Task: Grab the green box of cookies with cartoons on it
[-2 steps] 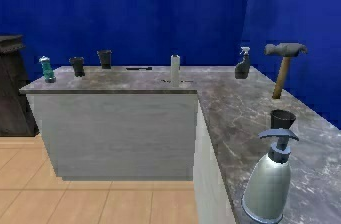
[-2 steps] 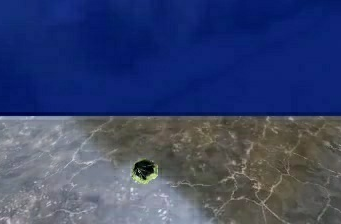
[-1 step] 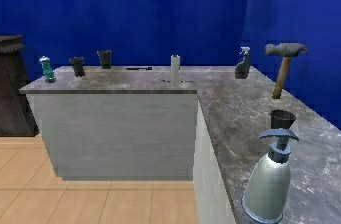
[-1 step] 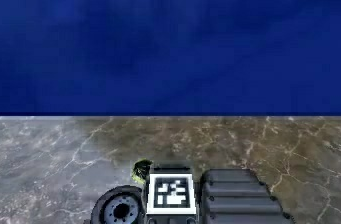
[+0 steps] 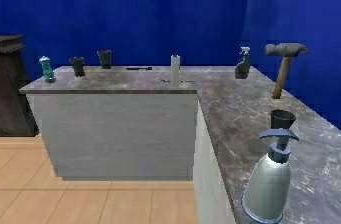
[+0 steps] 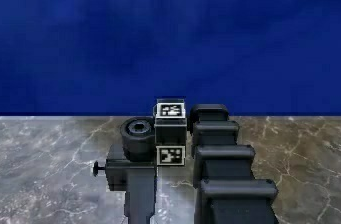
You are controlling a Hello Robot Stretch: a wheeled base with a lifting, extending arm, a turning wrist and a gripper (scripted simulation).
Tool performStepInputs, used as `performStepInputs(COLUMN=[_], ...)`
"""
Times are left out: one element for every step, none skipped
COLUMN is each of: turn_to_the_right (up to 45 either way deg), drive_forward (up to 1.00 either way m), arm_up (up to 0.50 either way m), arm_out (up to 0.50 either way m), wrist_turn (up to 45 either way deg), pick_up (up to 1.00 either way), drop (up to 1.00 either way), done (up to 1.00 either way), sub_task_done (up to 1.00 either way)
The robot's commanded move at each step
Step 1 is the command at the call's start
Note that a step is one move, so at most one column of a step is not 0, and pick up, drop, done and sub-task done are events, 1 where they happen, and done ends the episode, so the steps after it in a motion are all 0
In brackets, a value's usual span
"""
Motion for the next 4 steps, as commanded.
performStepInputs(turn_to_the_right=[0.0, 0.0, 0.0, 0.0], drive_forward=[0.00, 0.00, 0.00, 0.00], arm_up=[0.00, 0.00, 0.00, 0.00], arm_out=[0.00, 0.00, 0.00, 0.00], wrist_turn=[45.0, 45.0, 45.0, 33.0], pick_up=[0.00, 0.00, 0.00, 0.00], drop=[0.00, 0.00, 0.00, 0.00], done=[0.00, 0.00, 0.00, 0.00], sub_task_done=[0.00, 0.00, 0.00, 0.00])
